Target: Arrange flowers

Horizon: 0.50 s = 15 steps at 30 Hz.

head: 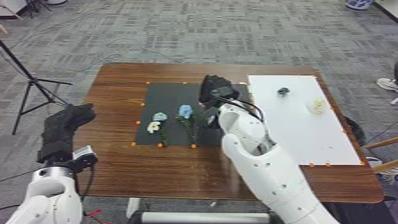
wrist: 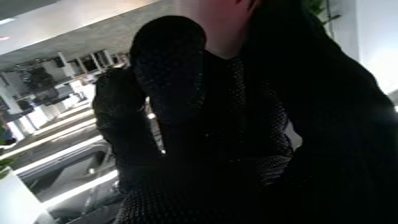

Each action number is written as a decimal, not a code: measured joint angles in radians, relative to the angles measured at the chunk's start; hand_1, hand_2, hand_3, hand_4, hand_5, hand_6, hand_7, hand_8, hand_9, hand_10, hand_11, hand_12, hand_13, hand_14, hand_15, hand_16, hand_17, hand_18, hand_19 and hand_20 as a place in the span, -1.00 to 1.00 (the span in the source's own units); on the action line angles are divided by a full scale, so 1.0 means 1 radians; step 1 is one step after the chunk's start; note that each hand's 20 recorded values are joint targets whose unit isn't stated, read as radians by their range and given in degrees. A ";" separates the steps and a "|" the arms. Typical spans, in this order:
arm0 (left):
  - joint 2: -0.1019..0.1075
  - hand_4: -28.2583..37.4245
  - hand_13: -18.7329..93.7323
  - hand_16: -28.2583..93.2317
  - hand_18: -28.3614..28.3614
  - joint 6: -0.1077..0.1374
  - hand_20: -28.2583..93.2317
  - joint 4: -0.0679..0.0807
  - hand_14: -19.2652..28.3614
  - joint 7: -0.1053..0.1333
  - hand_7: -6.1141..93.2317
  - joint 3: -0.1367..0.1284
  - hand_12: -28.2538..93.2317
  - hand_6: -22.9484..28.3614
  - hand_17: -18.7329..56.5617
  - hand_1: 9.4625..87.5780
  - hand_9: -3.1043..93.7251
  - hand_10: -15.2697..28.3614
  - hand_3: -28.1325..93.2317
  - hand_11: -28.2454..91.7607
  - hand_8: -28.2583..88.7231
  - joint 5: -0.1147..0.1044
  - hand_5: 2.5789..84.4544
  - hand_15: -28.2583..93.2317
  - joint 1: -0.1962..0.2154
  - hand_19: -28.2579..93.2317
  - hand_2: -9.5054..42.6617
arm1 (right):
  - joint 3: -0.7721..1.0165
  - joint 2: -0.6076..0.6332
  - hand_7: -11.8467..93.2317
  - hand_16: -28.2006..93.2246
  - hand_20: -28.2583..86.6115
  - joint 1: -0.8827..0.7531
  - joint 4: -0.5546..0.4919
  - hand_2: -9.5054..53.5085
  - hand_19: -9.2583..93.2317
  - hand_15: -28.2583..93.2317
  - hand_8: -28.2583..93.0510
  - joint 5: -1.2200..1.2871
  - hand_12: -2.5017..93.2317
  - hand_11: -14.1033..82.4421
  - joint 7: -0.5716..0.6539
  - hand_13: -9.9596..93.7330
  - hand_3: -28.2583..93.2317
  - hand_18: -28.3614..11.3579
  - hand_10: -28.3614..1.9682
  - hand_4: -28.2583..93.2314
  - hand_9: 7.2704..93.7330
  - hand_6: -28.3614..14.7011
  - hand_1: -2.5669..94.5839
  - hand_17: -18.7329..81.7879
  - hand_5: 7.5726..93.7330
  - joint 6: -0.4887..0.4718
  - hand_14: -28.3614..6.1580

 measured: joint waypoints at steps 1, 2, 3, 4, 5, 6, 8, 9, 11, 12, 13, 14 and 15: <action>0.000 -1.00 0.11 -0.54 0.42 -0.001 -0.20 0.001 0.55 -0.001 -0.43 0.001 -0.28 -0.21 -0.32 -0.56 0.22 0.32 0.53 -0.09 -0.68 0.000 0.40 -0.02 -0.001 -0.35 0.20 | -0.004 0.000 -0.49 0.10 0.41 -0.003 0.000 -1.00 0.83 0.41 -0.50 -0.003 -0.56 -0.61 -0.004 0.72 0.48 -0.83 0.30 -0.88 0.88 0.49 0.23 0.16 0.76 0.004 0.12; 0.000 -1.00 0.11 -0.54 0.42 -0.001 -0.20 0.001 0.55 -0.001 -0.43 0.002 -0.28 -0.21 -0.32 -0.56 0.22 0.32 0.53 -0.09 -0.67 0.001 0.40 -0.02 -0.003 -0.35 0.20 | -0.008 0.000 -0.49 0.10 0.41 -0.006 0.000 -1.00 0.83 0.41 -0.50 -0.006 -0.56 -0.61 -0.008 0.72 0.48 -0.83 0.30 -0.88 0.87 0.49 0.23 0.16 0.75 0.006 0.12; 0.000 -1.00 0.11 -0.54 0.42 -0.002 -0.20 0.002 0.55 -0.002 -0.43 0.004 -0.28 -0.21 -0.32 -0.56 0.22 0.32 0.53 -0.10 -0.67 0.001 0.40 -0.02 -0.004 -0.35 0.20 | -0.011 0.000 -0.48 0.10 0.41 -0.009 0.001 -1.00 0.83 0.41 -0.50 -0.010 -0.56 -0.61 -0.011 0.72 0.48 -0.83 0.30 -0.87 0.87 0.49 0.22 0.16 0.75 0.006 0.12; 0.000 -1.00 0.11 -0.54 0.42 -0.002 -0.20 0.003 0.55 -0.002 -0.44 0.005 -0.28 -0.20 -0.32 -0.56 0.22 0.33 0.53 -0.10 -0.67 0.002 0.40 -0.02 -0.006 -0.35 0.20 | -0.015 0.000 -0.48 0.10 0.41 -0.011 0.001 -1.00 0.83 0.41 -0.50 -0.013 -0.57 -0.61 -0.014 0.72 0.47 -0.83 0.31 -0.87 0.87 0.49 0.22 0.16 0.74 0.006 0.12; 0.001 -1.00 0.11 -0.54 0.42 -0.002 -0.20 0.003 0.56 -0.003 -0.44 0.006 -0.28 -0.20 -0.32 -0.56 0.22 0.33 0.53 -0.10 -0.67 0.002 0.40 -0.02 -0.007 -0.35 0.19 | -0.018 0.000 -0.48 0.10 0.41 -0.013 0.001 -1.00 0.83 0.41 -0.50 -0.017 -0.57 -0.61 -0.017 0.72 0.47 -0.83 0.30 -0.87 0.86 0.49 0.22 0.16 0.74 0.007 0.12; 0.001 -1.00 0.11 -0.54 0.42 -0.003 -0.20 0.003 0.56 -0.003 -0.44 0.007 -0.28 -0.20 -0.32 -0.56 0.22 0.33 0.53 -0.10 -0.67 0.002 0.40 -0.02 -0.009 -0.35 0.19 | -0.020 0.000 -0.48 0.10 0.41 -0.014 0.003 -1.00 0.83 0.41 -0.51 -0.021 -0.58 -0.61 -0.019 0.72 0.47 -0.83 0.30 -0.87 0.85 0.49 0.22 0.16 0.73 0.009 0.12; 0.001 -1.00 0.11 -0.54 0.42 -0.003 -0.20 0.004 0.56 -0.003 -0.44 0.008 -0.28 -0.20 -0.32 -0.56 0.22 0.33 0.53 -0.10 -0.67 0.002 0.40 -0.02 -0.011 -0.35 0.18 | -0.024 0.000 -0.48 0.10 0.41 -0.017 0.008 -1.00 0.83 0.41 -0.51 -0.025 -0.59 -0.61 -0.024 0.72 0.47 -0.83 0.30 -0.86 0.83 0.49 0.22 0.16 0.73 0.015 0.11; 0.001 -1.00 0.11 -0.54 0.42 -0.003 -0.20 0.004 0.56 -0.003 -0.44 0.008 -0.28 -0.20 -0.32 -0.56 0.22 0.33 0.53 -0.10 -0.67 0.002 0.40 -0.02 -0.011 -0.35 0.18 | -0.025 -0.001 -0.48 0.10 0.41 -0.018 0.011 -1.00 0.83 0.41 -0.52 -0.027 -0.59 -0.61 -0.026 0.72 0.47 -0.83 0.30 -0.86 0.82 0.49 0.21 0.15 0.72 0.019 0.10; 0.001 -1.00 0.10 -0.54 0.42 -0.004 -0.20 0.005 0.57 -0.002 -0.46 0.009 -0.28 -0.19 -0.32 -0.56 0.21 0.34 0.53 -0.10 -0.67 0.002 0.40 -0.01 -0.012 -0.34 0.17 | -0.025 -0.002 -0.47 0.10 0.41 -0.019 0.019 -1.00 0.83 0.41 -0.53 -0.032 -0.61 -0.59 -0.031 0.72 0.47 -0.83 0.28 -0.86 0.80 0.48 0.21 0.15 0.70 0.027 0.10; 0.001 -1.00 0.10 -0.54 0.42 -0.004 -0.20 0.005 0.57 -0.002 -0.46 0.009 -0.28 -0.19 -0.33 -0.56 0.21 0.35 0.53 -0.11 -0.67 0.002 0.40 -0.01 -0.013 -0.34 0.16 | -0.025 -0.002 -0.47 0.10 0.41 -0.020 0.022 -1.00 0.83 0.41 -0.54 -0.034 -0.61 -0.59 -0.033 0.72 0.47 -0.83 0.28 -0.85 0.79 0.48 0.21 0.15 0.70 0.030 0.10; 0.001 -1.00 0.10 -0.54 0.42 -0.005 -0.20 0.006 0.57 -0.002 -0.46 0.009 -0.27 -0.19 -0.33 -0.56 0.21 0.35 0.53 -0.11 -0.67 0.002 0.40 -0.01 -0.013 -0.34 0.16 | -0.025 -0.003 -0.47 0.10 0.41 -0.020 0.025 -1.00 0.83 0.41 -0.54 -0.036 -0.62 -0.59 -0.035 0.71 0.47 -0.83 0.29 -0.85 0.79 0.47 0.20 0.15 0.69 0.033 0.10; 0.001 -1.00 0.10 -0.54 0.42 -0.005 -0.20 0.006 0.58 -0.001 -0.46 0.009 -0.27 -0.18 -0.33 -0.56 0.21 0.35 0.53 -0.11 -0.66 0.002 0.40 -0.01 -0.013 -0.34 0.16 | -0.024 -0.003 -0.47 0.10 0.41 -0.020 0.028 -1.00 0.83 0.41 -0.54 -0.037 -0.62 -0.58 -0.038 0.71 0.47 -0.83 0.29 -0.85 0.78 0.47 0.20 0.15 0.69 0.034 0.10; 0.001 -1.00 0.10 -0.54 0.42 -0.005 -0.20 0.007 0.58 -0.001 -0.47 0.009 -0.27 -0.18 -0.33 -0.56 0.21 0.35 0.53 -0.11 -0.66 0.002 0.40 -0.01 -0.013 -0.34 0.15 | -0.024 -0.003 -0.47 0.10 0.41 -0.021 0.030 -0.99 0.83 0.42 -0.54 -0.039 -0.62 -0.58 -0.040 0.71 0.47 -0.83 0.29 -0.85 0.78 0.47 0.20 0.15 0.68 0.035 0.09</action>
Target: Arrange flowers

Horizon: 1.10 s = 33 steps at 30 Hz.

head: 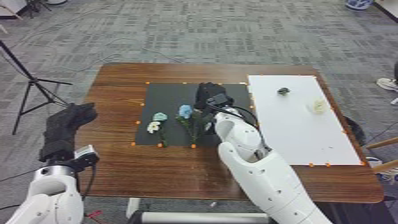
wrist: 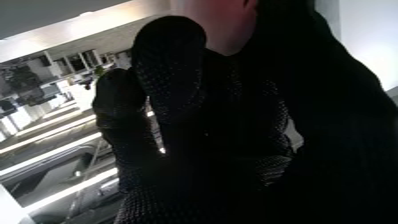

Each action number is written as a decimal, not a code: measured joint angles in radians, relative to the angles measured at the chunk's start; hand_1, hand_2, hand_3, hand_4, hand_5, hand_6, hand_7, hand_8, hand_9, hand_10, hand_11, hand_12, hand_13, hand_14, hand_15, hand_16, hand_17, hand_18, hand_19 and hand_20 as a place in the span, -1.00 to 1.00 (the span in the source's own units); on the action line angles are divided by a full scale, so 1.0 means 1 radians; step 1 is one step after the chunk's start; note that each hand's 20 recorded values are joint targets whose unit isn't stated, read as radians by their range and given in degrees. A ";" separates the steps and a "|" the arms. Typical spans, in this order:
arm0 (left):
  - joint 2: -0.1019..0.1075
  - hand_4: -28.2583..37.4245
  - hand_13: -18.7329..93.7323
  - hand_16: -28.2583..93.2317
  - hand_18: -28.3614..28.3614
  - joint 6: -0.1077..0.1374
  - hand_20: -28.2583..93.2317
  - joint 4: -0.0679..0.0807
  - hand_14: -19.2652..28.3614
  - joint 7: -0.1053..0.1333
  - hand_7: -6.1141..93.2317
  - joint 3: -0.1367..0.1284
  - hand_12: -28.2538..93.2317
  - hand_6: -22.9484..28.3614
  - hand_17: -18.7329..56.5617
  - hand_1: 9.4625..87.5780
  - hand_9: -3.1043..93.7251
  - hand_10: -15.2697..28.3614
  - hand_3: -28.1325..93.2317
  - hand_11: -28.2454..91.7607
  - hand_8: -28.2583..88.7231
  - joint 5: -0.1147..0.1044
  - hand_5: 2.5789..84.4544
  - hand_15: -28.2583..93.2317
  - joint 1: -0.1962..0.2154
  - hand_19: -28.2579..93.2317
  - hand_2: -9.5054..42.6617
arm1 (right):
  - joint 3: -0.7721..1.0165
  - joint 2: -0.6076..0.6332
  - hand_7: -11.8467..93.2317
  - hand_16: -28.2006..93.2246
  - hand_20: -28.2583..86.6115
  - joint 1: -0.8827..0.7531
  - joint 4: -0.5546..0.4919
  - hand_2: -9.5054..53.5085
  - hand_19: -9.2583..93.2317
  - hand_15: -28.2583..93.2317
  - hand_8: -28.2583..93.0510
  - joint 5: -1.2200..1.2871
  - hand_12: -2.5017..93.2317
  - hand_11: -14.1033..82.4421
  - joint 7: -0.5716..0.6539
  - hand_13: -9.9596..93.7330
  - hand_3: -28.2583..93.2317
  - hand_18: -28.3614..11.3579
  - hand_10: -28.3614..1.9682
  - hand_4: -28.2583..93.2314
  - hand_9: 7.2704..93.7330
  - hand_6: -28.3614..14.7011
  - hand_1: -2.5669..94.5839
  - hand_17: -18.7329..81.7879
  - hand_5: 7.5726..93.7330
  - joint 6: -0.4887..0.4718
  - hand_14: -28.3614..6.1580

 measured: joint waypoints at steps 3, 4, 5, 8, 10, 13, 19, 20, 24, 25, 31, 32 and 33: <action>0.000 -1.00 0.10 -0.54 0.42 0.000 -0.20 0.000 0.59 0.000 -0.47 0.000 -0.27 -0.18 -0.33 -0.56 0.22 0.35 0.53 -0.11 -0.66 0.000 0.40 -0.01 0.000 -0.34 0.14 | 0.000 0.000 -0.46 0.10 0.42 0.000 0.003 -0.98 0.83 0.42 -0.54 -0.002 -0.63 -0.57 -0.004 0.71 0.46 -0.83 0.27 -0.84 0.77 0.46 0.19 0.15 0.68 0.001 0.09; 0.000 -1.00 0.10 -0.54 0.42 0.000 -0.20 0.000 0.59 0.000 -0.47 -0.001 -0.27 -0.18 -0.33 -0.56 0.22 0.35 0.53 -0.11 -0.66 0.000 0.40 0.00 0.001 -0.34 0.14 | 0.000 0.000 -0.46 0.10 0.42 0.000 0.003 -0.98 0.82 0.42 -0.55 -0.001 -0.63 -0.56 -0.004 0.70 0.46 -0.83 0.27 -0.83 0.77 0.46 0.18 0.15 0.68 0.001 0.09; 0.000 -1.00 0.10 -0.54 0.42 -0.001 -0.20 0.000 0.59 0.001 -0.47 -0.002 -0.27 -0.18 -0.33 -0.57 0.22 0.36 0.53 -0.11 -0.66 -0.001 0.41 0.00 0.001 -0.34 0.13 | 0.000 0.001 -0.46 0.10 0.42 0.000 0.003 -0.98 0.82 0.42 -0.55 -0.001 -0.64 -0.55 -0.004 0.70 0.45 -0.84 0.24 -0.83 0.76 0.46 0.17 0.14 0.67 0.001 0.09; -0.001 -1.00 0.10 -0.54 0.43 -0.001 -0.20 0.000 0.59 0.001 -0.47 -0.003 -0.27 -0.17 -0.33 -0.56 0.21 0.36 0.53 -0.11 -0.66 -0.001 0.41 -0.01 0.003 -0.34 0.12 | 0.000 0.002 -0.46 0.10 0.42 0.000 0.003 -1.00 0.82 0.42 -0.54 0.001 -0.69 -0.49 -0.004 0.70 0.44 -0.84 0.23 -0.81 0.73 0.43 0.14 0.14 0.65 -0.001 0.08; -0.001 -1.00 0.10 -0.54 0.43 -0.001 -0.21 0.000 0.59 0.001 -0.48 -0.003 -0.27 -0.17 -0.33 -0.56 0.22 0.36 0.53 -0.12 -0.66 -0.001 0.41 -0.01 0.003 -0.34 0.12 | 0.000 0.003 -0.47 0.10 0.43 0.000 0.002 -1.00 0.82 0.43 -0.53 0.002 -0.70 -0.47 -0.004 0.69 0.43 -0.85 0.23 -0.80 0.71 0.40 0.12 0.13 0.64 -0.003 0.08; -0.001 -1.00 0.10 -0.54 0.43 -0.001 -0.21 0.000 0.58 0.001 -0.48 -0.003 -0.27 -0.18 -0.33 -0.56 0.21 0.35 0.53 -0.12 -0.66 -0.001 0.41 -0.01 0.003 -0.34 0.11 | 0.000 0.006 -0.48 0.11 0.43 0.000 -0.001 -1.00 0.82 0.45 -0.52 0.004 -0.71 -0.46 -0.004 0.66 0.42 -0.85 0.20 -0.80 0.67 0.34 0.10 0.12 0.60 -0.006 0.07; -0.001 -1.00 0.10 -0.54 0.43 0.000 -0.21 0.000 0.59 0.001 -0.48 -0.003 -0.27 -0.17 -0.34 -0.56 0.21 0.35 0.54 -0.12 -0.65 -0.001 0.40 -0.01 0.003 -0.33 0.10 | -0.001 0.015 -0.48 0.10 0.44 0.000 -0.011 -1.00 0.81 0.47 -0.53 0.012 -0.72 -0.46 -0.004 0.61 0.46 -0.84 0.11 -0.80 0.62 0.30 0.03 0.10 0.52 -0.031 0.06; -0.001 -1.00 0.10 -0.54 0.43 0.000 -0.21 -0.001 0.59 0.001 -0.48 -0.004 -0.27 -0.17 -0.34 -0.56 0.21 0.35 0.54 -0.12 -0.65 -0.001 0.40 -0.01 0.003 -0.33 0.10 | -0.001 0.018 -0.48 0.10 0.44 0.000 -0.013 -1.00 0.80 0.47 -0.53 0.014 -0.72 -0.47 -0.004 0.60 0.47 -0.83 0.11 -0.80 0.60 0.29 0.02 0.09 0.51 -0.034 0.05; -0.001 -1.00 0.10 -0.54 0.43 0.000 -0.21 -0.001 0.59 0.001 -0.48 -0.004 -0.27 -0.17 -0.34 -0.56 0.21 0.35 0.53 -0.12 -0.65 -0.001 0.40 -0.01 0.003 -0.33 0.10 | -0.001 0.036 -0.46 0.06 0.43 0.003 -0.029 -1.00 0.75 0.44 -0.69 0.034 -0.70 -0.48 -0.012 0.52 0.56 -0.82 0.10 -0.80 0.45 0.30 -0.08 0.04 0.38 -0.044 -0.06; -0.001 -1.00 0.10 -0.54 0.43 0.000 -0.21 -0.001 0.59 0.001 -0.48 -0.004 -0.27 -0.17 -0.34 -0.56 0.21 0.35 0.53 -0.12 -0.65 -0.001 0.40 -0.01 0.003 -0.33 0.10 | -0.001 0.045 -0.45 0.03 0.42 0.005 -0.039 -1.00 0.73 0.40 -0.71 0.044 -0.70 -0.48 -0.015 0.50 0.57 -0.80 0.07 -0.81 0.40 0.30 -0.10 0.03 0.33 -0.044 -0.09; -0.001 -1.00 0.10 -0.54 0.44 0.000 -0.18 -0.001 0.58 0.003 -0.47 -0.004 -0.27 -0.19 -0.32 -0.55 0.21 0.34 0.53 -0.11 -0.66 -0.001 0.40 -0.01 0.004 -0.29 0.09 | 0.043 0.145 -0.50 -0.06 0.37 0.013 -0.185 -1.00 0.50 0.21 -0.68 0.087 -0.67 -0.57 -0.056 0.14 0.60 -0.82 -0.19 -0.87 -0.05 0.16 -0.30 -0.19 -0.07 -0.047 -0.39; -0.001 -1.00 0.10 -0.54 0.45 0.000 -0.17 -0.001 0.57 0.003 -0.47 -0.004 -0.27 -0.19 -0.32 -0.55 0.21 0.33 0.53 -0.11 -0.66 -0.001 0.40 0.00 0.004 -0.28 0.08 | 0.077 0.164 -0.53 -0.08 0.36 0.006 -0.229 -1.00 0.46 0.19 -0.65 0.098 -0.64 -0.60 -0.064 0.07 0.61 -0.83 -0.28 -0.90 -0.17 0.11 -0.37 -0.24 -0.16 -0.061 -0.46; -0.001 -1.00 0.11 -0.54 0.46 0.000 -0.17 -0.001 0.58 0.003 -0.47 -0.004 -0.27 -0.19 -0.32 -0.55 0.21 0.33 0.53 -0.11 -0.66 -0.001 0.40 0.00 0.004 -0.26 0.08 | 0.116 0.180 -0.56 -0.09 0.35 -0.003 -0.271 -1.00 0.43 0.17 -0.64 0.110 -0.63 -0.62 -0.071 0.03 0.62 -0.83 -0.34 -0.91 -0.23 0.06 -0.42 -0.26 -0.25 -0.084 -0.51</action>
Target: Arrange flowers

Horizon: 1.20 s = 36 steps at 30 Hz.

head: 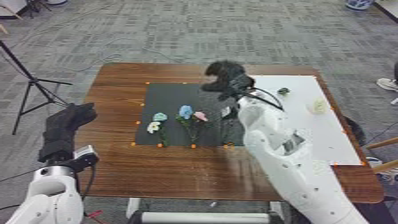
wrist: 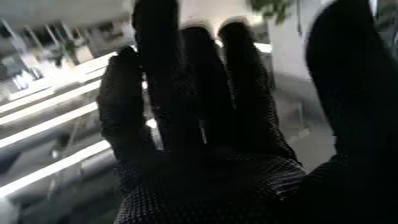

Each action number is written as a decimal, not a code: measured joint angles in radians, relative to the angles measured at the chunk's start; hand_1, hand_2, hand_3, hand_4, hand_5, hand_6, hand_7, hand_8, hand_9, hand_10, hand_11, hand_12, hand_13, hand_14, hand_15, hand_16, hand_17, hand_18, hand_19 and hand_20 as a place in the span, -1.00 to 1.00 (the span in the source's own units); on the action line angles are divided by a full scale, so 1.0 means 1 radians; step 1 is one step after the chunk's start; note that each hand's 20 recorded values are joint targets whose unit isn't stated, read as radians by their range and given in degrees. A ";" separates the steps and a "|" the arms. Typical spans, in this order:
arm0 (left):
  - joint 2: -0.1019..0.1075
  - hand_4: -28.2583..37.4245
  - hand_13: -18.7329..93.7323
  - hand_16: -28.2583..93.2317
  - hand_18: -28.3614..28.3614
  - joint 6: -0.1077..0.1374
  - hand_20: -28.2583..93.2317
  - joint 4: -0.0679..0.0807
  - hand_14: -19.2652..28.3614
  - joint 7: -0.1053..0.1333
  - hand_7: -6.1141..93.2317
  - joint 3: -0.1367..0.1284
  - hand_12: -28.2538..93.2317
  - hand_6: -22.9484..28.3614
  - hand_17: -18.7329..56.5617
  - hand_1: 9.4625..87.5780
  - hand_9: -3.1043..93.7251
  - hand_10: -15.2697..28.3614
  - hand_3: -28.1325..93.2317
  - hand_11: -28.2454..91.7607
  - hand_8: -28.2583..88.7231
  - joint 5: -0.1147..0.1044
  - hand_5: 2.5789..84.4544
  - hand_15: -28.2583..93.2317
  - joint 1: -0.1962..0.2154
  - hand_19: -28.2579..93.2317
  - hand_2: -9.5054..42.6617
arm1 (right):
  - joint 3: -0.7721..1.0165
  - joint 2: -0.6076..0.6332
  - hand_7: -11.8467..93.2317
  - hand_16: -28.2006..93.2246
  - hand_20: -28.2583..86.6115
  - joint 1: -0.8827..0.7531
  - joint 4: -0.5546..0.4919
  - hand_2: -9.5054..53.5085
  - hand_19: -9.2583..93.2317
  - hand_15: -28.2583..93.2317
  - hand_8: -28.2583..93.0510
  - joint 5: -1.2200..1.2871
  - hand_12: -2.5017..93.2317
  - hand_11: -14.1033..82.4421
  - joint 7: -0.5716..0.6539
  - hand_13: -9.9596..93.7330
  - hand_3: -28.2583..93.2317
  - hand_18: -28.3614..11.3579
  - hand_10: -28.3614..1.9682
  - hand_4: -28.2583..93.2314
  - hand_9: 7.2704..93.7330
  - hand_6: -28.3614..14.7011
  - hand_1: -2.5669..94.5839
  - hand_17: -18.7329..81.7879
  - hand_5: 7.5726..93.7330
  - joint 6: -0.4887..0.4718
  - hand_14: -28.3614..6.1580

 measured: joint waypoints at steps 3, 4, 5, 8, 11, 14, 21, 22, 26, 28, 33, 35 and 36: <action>-0.003 -1.00 0.11 -0.54 0.46 0.000 -0.16 -0.002 0.58 0.000 -0.47 -0.006 -0.27 -0.19 -0.32 -0.54 0.21 0.33 0.53 -0.11 -0.66 -0.001 0.40 0.01 0.005 -0.26 0.07 | 0.143 0.053 -0.65 -0.10 0.34 -0.041 -0.123 -1.00 0.38 0.12 -0.61 0.029 -0.62 -0.65 -0.019 -0.05 0.60 -0.85 -0.51 -0.94 -0.36 -0.07 -0.52 -0.30 -0.37 -0.110 -0.59; -0.003 -1.00 0.11 -0.54 0.46 0.000 -0.17 -0.003 0.58 0.001 -0.46 -0.009 -0.27 -0.19 -0.32 -0.54 0.21 0.33 0.53 -0.11 -0.66 -0.002 0.40 0.01 0.008 -0.26 0.07 | 0.189 0.075 -0.69 -0.10 0.34 -0.056 -0.152 -1.00 0.37 0.12 -0.60 0.034 -0.62 -0.66 -0.022 -0.06 0.59 -0.85 -0.54 -0.95 -0.38 -0.12 -0.54 -0.30 -0.39 -0.142 -0.60; -0.003 -1.00 0.11 -0.54 0.46 0.000 -0.17 -0.003 0.58 0.001 -0.46 -0.012 -0.27 -0.19 -0.32 -0.54 0.21 0.33 0.53 -0.11 -0.66 -0.002 0.40 0.01 0.011 -0.26 0.07 | 0.228 0.099 -0.71 -0.10 0.34 -0.071 -0.167 -1.00 0.37 0.11 -0.59 0.041 -0.63 -0.66 -0.022 -0.06 0.59 -0.86 -0.55 -0.95 -0.40 -0.16 -0.56 -0.30 -0.40 -0.159 -0.61; -0.003 -1.00 0.11 -0.54 0.46 0.000 -0.17 -0.006 0.57 0.001 -0.46 -0.019 -0.27 -0.19 -0.32 -0.53 0.21 0.33 0.53 -0.11 -0.66 -0.003 0.40 0.01 0.022 -0.26 0.07 | 0.319 0.176 -0.75 -0.09 0.34 -0.117 -0.150 -1.00 0.38 0.13 -0.59 0.059 -0.63 -0.66 -0.009 -0.03 0.57 -0.87 -0.65 -0.97 -0.38 -0.28 -0.61 -0.28 -0.38 -0.163 -0.62; -0.004 -1.00 0.11 -0.54 0.46 0.000 -0.17 -0.008 0.57 0.000 -0.46 -0.022 -0.27 -0.20 -0.32 -0.53 0.21 0.33 0.53 -0.11 -0.66 -0.003 0.40 0.01 0.028 -0.27 0.06 | 0.400 0.223 -0.75 -0.09 0.35 -0.170 -0.074 -1.00 0.41 0.17 -0.59 0.058 -0.64 -0.65 0.034 0.02 0.55 -0.88 -0.70 -0.97 -0.33 -0.34 -0.62 -0.25 -0.32 -0.162 -0.61; -0.006 -1.00 0.11 -0.54 0.46 0.000 -0.17 -0.009 0.57 0.000 -0.45 -0.022 -0.27 -0.20 -0.32 -0.52 0.21 0.33 0.53 -0.11 -0.66 -0.003 0.41 0.01 0.031 -0.27 0.06 | 0.476 0.225 -0.76 -0.09 0.36 -0.218 0.017 -1.00 0.44 0.19 -0.59 0.044 -0.65 -0.65 0.092 0.04 0.53 -0.88 -0.73 -0.96 -0.31 -0.36 -0.64 -0.23 -0.30 -0.162 -0.60; -0.008 -1.00 0.11 -0.54 0.46 -0.013 -0.17 -0.009 0.57 -0.004 -0.45 -0.019 -0.27 -0.20 -0.32 -0.52 0.21 0.33 0.53 -0.11 -0.67 0.000 0.41 0.00 0.030 -0.27 0.05 | 0.535 0.201 -0.78 -0.09 0.37 -0.256 0.144 -1.00 0.46 0.23 -0.59 -0.094 -0.67 -0.65 0.111 0.06 0.53 -0.90 -0.79 -0.96 -0.32 -0.40 -0.65 -0.22 -0.33 -0.179 -0.60; -0.008 -1.00 0.11 -0.54 0.46 -0.017 -0.17 -0.009 0.57 -0.004 -0.45 -0.018 -0.27 -0.21 -0.32 -0.52 0.21 0.33 0.53 -0.11 -0.67 0.001 0.41 0.00 0.030 -0.27 0.05 | 0.537 0.195 -0.78 -0.09 0.37 -0.253 0.154 -1.00 0.47 0.23 -0.59 -0.100 -0.67 -0.65 0.111 0.06 0.53 -0.90 -0.79 -0.95 -0.32 -0.40 -0.65 -0.22 -0.33 -0.184 -0.60; -0.008 -1.00 0.11 -0.54 0.46 -0.027 -0.17 -0.009 0.57 -0.005 -0.45 -0.017 -0.27 -0.20 -0.32 -0.52 0.21 0.33 0.53 -0.11 -0.67 0.003 0.41 0.00 0.029 -0.27 0.05 | 0.538 0.180 -0.75 -0.08 0.38 -0.236 0.183 -1.00 0.50 0.29 -0.60 -0.099 -0.67 -0.63 0.111 0.12 0.53 -0.89 -0.66 -0.94 -0.22 -0.39 -0.62 -0.18 -0.25 -0.185 -0.56; -0.008 -1.00 0.11 -0.54 0.46 -0.030 -0.17 -0.009 0.57 -0.007 -0.45 -0.017 -0.27 -0.20 -0.32 -0.52 0.21 0.33 0.53 -0.11 -0.67 0.004 0.41 0.00 0.029 -0.27 0.05 | 0.531 0.179 -0.73 -0.08 0.38 -0.230 0.192 -1.00 0.52 0.32 -0.60 -0.097 -0.67 -0.61 0.111 0.15 0.53 -0.90 -0.63 -0.94 -0.16 -0.37 -0.62 -0.17 -0.21 -0.170 -0.54; -0.011 -1.00 0.11 -0.53 0.46 -0.031 -0.17 -0.009 0.57 -0.008 -0.46 -0.017 -0.27 -0.20 -0.32 -0.51 0.20 0.32 0.53 -0.11 -0.67 0.004 0.41 0.00 0.030 -0.27 0.05 | 0.484 0.181 -0.70 -0.06 0.38 -0.216 0.220 -1.00 0.55 0.39 -0.63 -0.104 -0.66 -0.57 0.110 0.23 0.54 -0.87 -0.51 -0.94 0.03 -0.32 -0.58 -0.12 -0.10 -0.077 -0.46; -0.012 -1.00 0.11 -0.53 0.46 -0.031 -0.17 -0.009 0.57 -0.008 -0.45 -0.017 -0.27 -0.20 -0.32 -0.51 0.20 0.32 0.53 -0.11 -0.67 0.004 0.41 0.00 0.030 -0.27 0.05 | 0.460 0.181 -0.69 -0.05 0.38 -0.207 0.234 -1.00 0.56 0.40 -0.63 -0.114 -0.66 -0.56 0.107 0.25 0.53 -0.88 -0.48 -0.94 0.08 -0.32 -0.57 -0.11 -0.06 -0.051 -0.44; -0.012 -1.00 0.11 -0.53 0.46 -0.031 -0.17 -0.009 0.57 -0.008 -0.46 -0.016 -0.27 -0.20 -0.32 -0.51 0.20 0.32 0.53 -0.11 -0.67 0.004 0.41 0.00 0.030 -0.27 0.05 | 0.449 0.181 -0.69 -0.05 0.39 -0.201 0.242 -1.00 0.57 0.40 -0.63 -0.123 -0.66 -0.56 0.104 0.26 0.54 -0.87 -0.48 -0.94 0.08 -0.32 -0.57 -0.11 -0.05 -0.048 -0.44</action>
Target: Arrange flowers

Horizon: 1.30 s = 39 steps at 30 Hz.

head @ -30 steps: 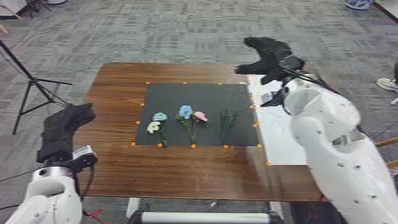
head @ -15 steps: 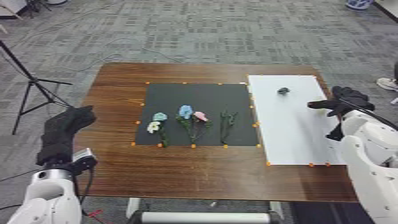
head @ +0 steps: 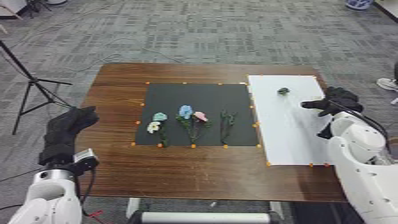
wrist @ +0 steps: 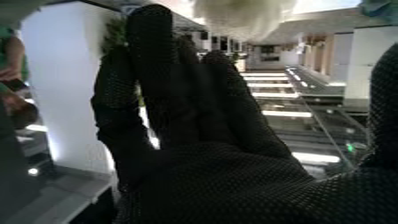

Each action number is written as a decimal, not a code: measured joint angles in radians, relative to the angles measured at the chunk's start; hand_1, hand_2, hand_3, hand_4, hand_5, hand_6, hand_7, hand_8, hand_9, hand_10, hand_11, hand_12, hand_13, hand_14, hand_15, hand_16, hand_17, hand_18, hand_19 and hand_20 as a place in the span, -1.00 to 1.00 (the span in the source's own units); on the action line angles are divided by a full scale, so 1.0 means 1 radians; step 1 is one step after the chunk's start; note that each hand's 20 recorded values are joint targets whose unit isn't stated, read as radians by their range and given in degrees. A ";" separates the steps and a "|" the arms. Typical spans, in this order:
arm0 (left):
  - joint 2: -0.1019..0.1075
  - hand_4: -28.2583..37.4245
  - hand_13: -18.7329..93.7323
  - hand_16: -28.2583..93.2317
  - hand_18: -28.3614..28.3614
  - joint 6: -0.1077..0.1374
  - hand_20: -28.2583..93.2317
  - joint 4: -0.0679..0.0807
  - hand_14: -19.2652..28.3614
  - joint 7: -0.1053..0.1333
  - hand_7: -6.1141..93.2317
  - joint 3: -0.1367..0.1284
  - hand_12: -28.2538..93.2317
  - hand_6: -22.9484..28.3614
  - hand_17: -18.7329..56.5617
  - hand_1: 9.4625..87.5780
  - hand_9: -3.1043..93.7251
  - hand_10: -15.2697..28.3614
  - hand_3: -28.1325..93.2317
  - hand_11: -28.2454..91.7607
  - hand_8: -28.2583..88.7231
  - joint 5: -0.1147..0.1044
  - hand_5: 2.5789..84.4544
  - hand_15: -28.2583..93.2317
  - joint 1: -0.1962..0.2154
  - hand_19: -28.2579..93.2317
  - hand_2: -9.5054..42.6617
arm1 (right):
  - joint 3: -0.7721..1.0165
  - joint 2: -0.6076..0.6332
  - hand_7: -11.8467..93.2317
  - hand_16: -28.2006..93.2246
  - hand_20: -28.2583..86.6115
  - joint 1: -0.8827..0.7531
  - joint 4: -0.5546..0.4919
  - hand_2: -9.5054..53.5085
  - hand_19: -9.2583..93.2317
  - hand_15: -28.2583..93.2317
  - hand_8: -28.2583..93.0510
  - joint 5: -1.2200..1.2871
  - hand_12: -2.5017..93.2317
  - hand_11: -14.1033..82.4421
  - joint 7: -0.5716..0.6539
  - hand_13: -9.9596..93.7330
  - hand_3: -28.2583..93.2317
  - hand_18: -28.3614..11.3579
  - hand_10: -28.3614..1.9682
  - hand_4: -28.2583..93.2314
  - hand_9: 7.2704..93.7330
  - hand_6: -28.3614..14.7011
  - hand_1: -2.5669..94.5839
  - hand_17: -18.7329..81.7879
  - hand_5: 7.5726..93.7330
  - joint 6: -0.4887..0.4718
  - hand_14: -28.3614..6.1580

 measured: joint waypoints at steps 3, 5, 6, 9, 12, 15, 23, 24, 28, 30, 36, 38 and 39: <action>-0.001 -1.00 0.11 -0.53 0.46 0.000 -0.17 0.000 0.57 0.000 -0.45 0.002 -0.27 -0.20 -0.32 -0.51 0.20 0.32 0.53 -0.11 -0.67 0.000 0.41 0.00 -0.001 -0.27 0.05 | -0.027 -0.006 -0.68 -0.05 0.38 0.021 0.030 -1.00 0.57 0.40 -0.63 -0.036 -0.65 -0.55 -0.011 0.28 0.55 -0.86 -0.46 -0.93 0.12 -0.30 -0.55 -0.09 -0.02 -0.003 -0.41; -0.002 -1.00 0.11 -0.53 0.46 0.000 -0.17 0.000 0.57 0.000 -0.46 0.005 -0.27 -0.20 -0.32 -0.51 0.20 0.32 0.53 -0.11 -0.67 0.000 0.41 0.00 -0.002 -0.28 0.05 | -0.038 -0.012 -0.68 -0.05 0.38 0.035 0.053 -1.00 0.58 0.40 -0.63 -0.065 -0.66 -0.54 -0.019 0.29 0.55 -0.86 -0.44 -0.93 0.14 -0.29 -0.52 -0.08 -0.01 -0.006 -0.39; -0.003 -1.00 0.11 -0.53 0.46 0.000 -0.17 0.000 0.57 0.000 -0.46 0.006 -0.27 -0.20 -0.32 -0.51 0.20 0.32 0.53 -0.11 -0.67 0.000 0.41 0.00 -0.002 -0.28 0.05 | -0.041 -0.015 -0.67 -0.05 0.38 0.041 0.064 -1.00 0.58 0.40 -0.63 -0.078 -0.66 -0.54 -0.023 0.30 0.56 -0.86 -0.43 -0.93 0.15 -0.29 -0.50 -0.07 0.00 -0.007 -0.37; -0.006 -1.00 0.11 -0.53 0.46 0.000 -0.17 0.000 0.57 0.000 -0.46 0.008 -0.27 -0.20 -0.32 -0.50 0.20 0.32 0.53 -0.11 -0.67 0.000 0.41 0.00 -0.003 -0.28 0.05 | -0.049 -0.020 -0.62 -0.05 0.37 0.054 0.088 -1.00 0.60 0.39 -0.65 -0.095 -0.67 -0.51 -0.028 0.36 0.60 -0.82 -0.37 -0.91 0.23 -0.20 -0.33 -0.03 0.08 -0.010 -0.30; -0.009 -1.00 0.10 -0.53 0.46 0.001 -0.17 0.000 0.56 -0.002 -0.46 0.008 -0.27 -0.20 -0.32 -0.50 0.20 0.32 0.53 -0.11 -0.66 0.001 0.41 0.00 -0.003 -0.27 0.05 | -0.059 -0.019 -0.51 -0.04 0.37 0.060 0.099 -1.00 0.64 0.38 -0.70 -0.096 -0.67 -0.47 -0.022 0.45 0.63 -0.75 -0.17 -0.90 0.45 0.03 -0.07 0.04 0.29 -0.012 -0.17; -0.011 -1.00 0.10 -0.53 0.46 0.002 -0.17 0.000 0.56 -0.004 -0.46 0.008 -0.27 -0.20 -0.32 -0.50 0.20 0.32 0.52 -0.11 -0.67 0.001 0.41 0.00 -0.003 -0.28 0.05 | -0.072 -0.015 -0.47 -0.02 0.37 0.063 0.101 -0.79 0.67 0.37 -0.54 -0.094 -0.67 -0.45 -0.009 0.52 0.50 -0.72 -0.09 -0.92 0.57 0.11 0.17 0.09 0.43 -0.012 -0.09; -0.013 -1.00 0.10 -0.54 0.46 0.005 -0.18 -0.002 0.57 -0.011 -0.46 0.008 -0.27 -0.19 -0.32 -0.50 0.19 0.32 0.53 -0.11 -0.66 0.001 0.40 0.00 -0.003 -0.28 0.04 | -0.118 0.031 -0.47 0.01 0.39 0.070 0.077 -0.69 0.67 0.36 -0.50 -0.036 -0.60 -0.50 -0.004 0.55 0.46 -0.67 0.03 -0.91 0.64 0.19 0.31 0.11 0.53 0.036 -0.02; -0.013 -1.00 0.10 -0.54 0.46 0.005 -0.18 -0.002 0.57 -0.011 -0.46 0.008 -0.27 -0.19 -0.32 -0.50 0.19 0.32 0.53 -0.11 -0.66 0.001 0.39 0.00 -0.003 -0.28 0.04 | -0.124 0.043 -0.47 0.01 0.39 0.068 0.063 -0.70 0.67 0.36 -0.50 -0.014 -0.60 -0.50 -0.008 0.55 0.47 -0.67 0.03 -0.91 0.64 0.19 0.31 0.11 0.53 0.045 -0.02; -0.013 -1.00 0.10 -0.54 0.46 0.005 -0.18 -0.002 0.56 -0.013 -0.46 0.008 -0.27 -0.18 -0.32 -0.51 0.19 0.32 0.53 -0.11 -0.66 0.001 0.39 0.00 -0.004 -0.28 0.05 | -0.132 0.102 -0.46 0.03 0.41 0.061 -0.034 -0.74 0.66 0.36 -0.51 0.093 -0.56 -0.54 -0.076 0.56 0.51 -0.65 0.14 -0.93 0.67 0.24 0.31 0.09 0.54 0.061 0.01; -0.012 -1.00 0.10 -0.54 0.46 0.005 -0.18 -0.002 0.56 -0.014 -0.46 0.008 -0.27 -0.18 -0.32 -0.51 0.19 0.32 0.53 -0.11 -0.66 0.001 0.39 0.00 -0.006 -0.28 0.05 | -0.131 0.135 -0.45 0.04 0.41 0.066 -0.084 -0.76 0.65 0.36 -0.51 0.140 -0.55 -0.55 -0.163 0.56 0.52 -0.65 0.17 -0.93 0.68 0.27 0.32 0.08 0.54 0.058 0.03; -0.012 -1.00 0.10 -0.54 0.45 0.004 -0.18 0.000 0.56 -0.012 -0.46 0.014 -0.27 -0.17 -0.32 -0.51 0.19 0.32 0.53 -0.11 -0.66 0.000 0.37 0.00 -0.011 -0.28 0.04 | -0.242 0.198 -0.40 0.17 0.44 0.190 -0.134 -0.82 0.60 0.32 -0.55 0.220 -0.51 -0.59 -0.361 0.57 0.55 -0.63 0.22 -0.94 0.70 0.35 0.32 0.05 0.53 0.060 0.10; -0.012 -1.00 0.10 -0.54 0.45 0.003 -0.18 0.000 0.57 -0.012 -0.46 0.018 -0.27 -0.17 -0.32 -0.51 0.19 0.32 0.53 -0.11 -0.66 0.000 0.37 0.00 -0.015 -0.28 0.04 | -0.287 0.191 -0.39 0.19 0.44 0.239 -0.130 -0.82 0.60 0.33 -0.55 0.221 -0.51 -0.60 -0.399 0.56 0.55 -0.62 0.26 -0.95 0.70 0.38 0.32 0.04 0.53 0.057 0.11; -0.012 -1.00 0.10 -0.54 0.45 0.003 -0.18 0.000 0.57 -0.012 -0.46 0.019 -0.27 -0.17 -0.32 -0.51 0.19 0.32 0.53 -0.11 -0.66 0.000 0.36 0.00 -0.016 -0.28 0.04 | -0.303 0.183 -0.39 0.19 0.44 0.259 -0.128 -0.82 0.59 0.33 -0.56 0.219 -0.51 -0.60 -0.425 0.56 0.54 -0.62 0.26 -0.95 0.70 0.38 0.32 0.04 0.53 0.052 0.12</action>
